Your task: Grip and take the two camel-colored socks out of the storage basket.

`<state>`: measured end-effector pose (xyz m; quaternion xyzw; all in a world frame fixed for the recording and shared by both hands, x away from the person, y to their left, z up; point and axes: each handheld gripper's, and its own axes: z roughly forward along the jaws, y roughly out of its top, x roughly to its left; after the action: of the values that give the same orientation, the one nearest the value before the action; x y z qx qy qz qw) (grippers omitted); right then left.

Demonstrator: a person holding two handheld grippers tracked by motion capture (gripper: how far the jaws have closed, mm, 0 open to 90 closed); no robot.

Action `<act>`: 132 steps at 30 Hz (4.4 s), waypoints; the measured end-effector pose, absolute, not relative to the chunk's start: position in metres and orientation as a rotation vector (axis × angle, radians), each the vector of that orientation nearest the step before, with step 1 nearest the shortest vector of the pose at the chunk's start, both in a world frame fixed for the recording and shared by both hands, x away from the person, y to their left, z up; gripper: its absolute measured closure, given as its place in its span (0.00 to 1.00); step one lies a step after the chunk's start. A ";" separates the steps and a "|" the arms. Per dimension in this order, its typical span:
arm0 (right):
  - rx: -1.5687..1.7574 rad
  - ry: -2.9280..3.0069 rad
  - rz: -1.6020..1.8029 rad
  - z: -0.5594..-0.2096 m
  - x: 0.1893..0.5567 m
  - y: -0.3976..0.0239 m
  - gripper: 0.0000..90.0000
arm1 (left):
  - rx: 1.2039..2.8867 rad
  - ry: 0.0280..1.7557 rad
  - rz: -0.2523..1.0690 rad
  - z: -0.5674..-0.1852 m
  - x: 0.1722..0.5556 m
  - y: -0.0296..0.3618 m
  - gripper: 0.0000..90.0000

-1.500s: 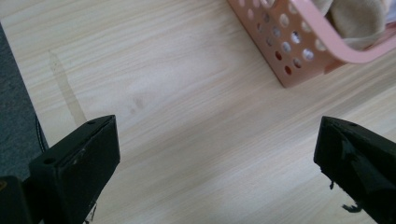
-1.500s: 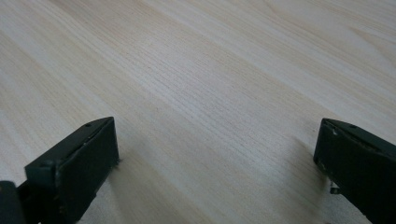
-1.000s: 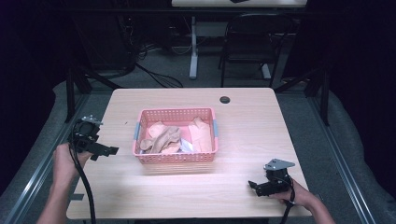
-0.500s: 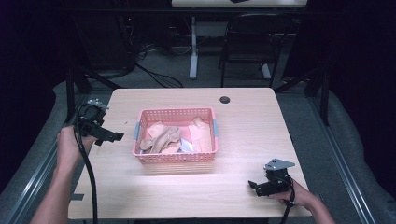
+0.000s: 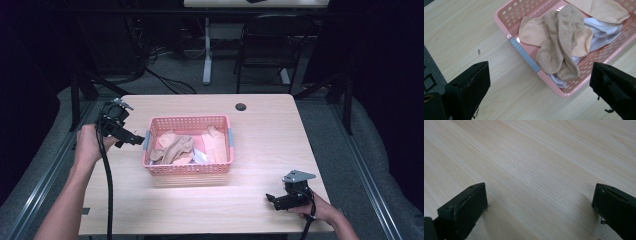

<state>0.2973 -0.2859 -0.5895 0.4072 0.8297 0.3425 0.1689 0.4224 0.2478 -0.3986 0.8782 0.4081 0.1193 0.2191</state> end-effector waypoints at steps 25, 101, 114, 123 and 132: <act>1.156 2.361 0.974 -0.589 0.297 -0.286 0.00 | 2.542 1.083 0.120 -0.453 0.457 0.182 0.09; 1.154 2.359 0.965 -0.589 0.297 -0.286 0.00 | 2.644 1.027 0.300 -0.412 0.457 0.161 0.96; 1.158 2.359 0.977 -0.590 0.297 -0.286 0.00 | 2.673 1.010 0.287 -0.378 0.454 0.171 0.97; 1.158 2.359 0.977 -0.590 0.297 -0.286 0.00 | 2.671 1.030 0.306 -0.355 0.448 0.189 0.97; 1.160 2.355 0.977 -0.590 0.297 -0.286 0.00 | 2.680 1.087 0.326 -0.344 0.443 0.216 0.97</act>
<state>0.2970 -0.2856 -0.5898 0.4083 0.8285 0.3436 0.1696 0.4425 0.2160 -0.3442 0.9147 0.3710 0.1112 0.1154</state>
